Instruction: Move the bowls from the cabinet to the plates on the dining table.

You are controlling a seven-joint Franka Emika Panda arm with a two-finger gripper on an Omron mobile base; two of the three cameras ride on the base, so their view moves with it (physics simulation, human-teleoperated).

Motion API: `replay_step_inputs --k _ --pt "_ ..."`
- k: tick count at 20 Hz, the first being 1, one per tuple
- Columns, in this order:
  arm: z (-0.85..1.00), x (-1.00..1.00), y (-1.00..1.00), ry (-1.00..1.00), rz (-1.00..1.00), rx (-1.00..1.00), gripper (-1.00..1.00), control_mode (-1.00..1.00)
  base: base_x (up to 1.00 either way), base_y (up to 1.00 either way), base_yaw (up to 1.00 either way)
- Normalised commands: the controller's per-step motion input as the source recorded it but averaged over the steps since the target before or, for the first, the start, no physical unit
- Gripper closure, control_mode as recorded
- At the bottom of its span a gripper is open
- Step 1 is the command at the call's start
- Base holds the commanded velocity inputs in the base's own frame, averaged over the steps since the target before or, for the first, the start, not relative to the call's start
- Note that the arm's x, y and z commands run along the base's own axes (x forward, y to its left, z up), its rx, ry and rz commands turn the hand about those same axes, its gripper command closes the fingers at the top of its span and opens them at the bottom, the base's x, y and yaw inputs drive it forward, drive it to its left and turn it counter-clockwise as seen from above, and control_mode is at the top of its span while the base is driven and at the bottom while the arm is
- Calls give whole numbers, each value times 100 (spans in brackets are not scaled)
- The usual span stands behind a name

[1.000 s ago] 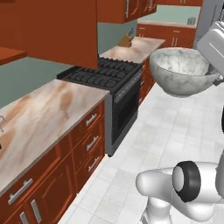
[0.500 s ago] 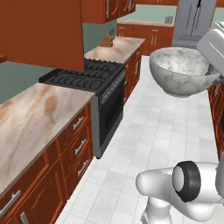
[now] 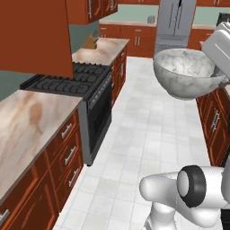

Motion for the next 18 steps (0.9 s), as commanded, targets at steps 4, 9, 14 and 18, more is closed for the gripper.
replay_step_inputs --k 4,9,14,18 --pt "0 0 0 0 0 0 100 100 0 0 -25" --pt "0 0 0 0 0 0 100 100 0 0 -25" --pt "0 0 0 0 0 0 100 100 0 0 -25" --pt "0 0 0 0 0 0 100 100 0 0 -24"
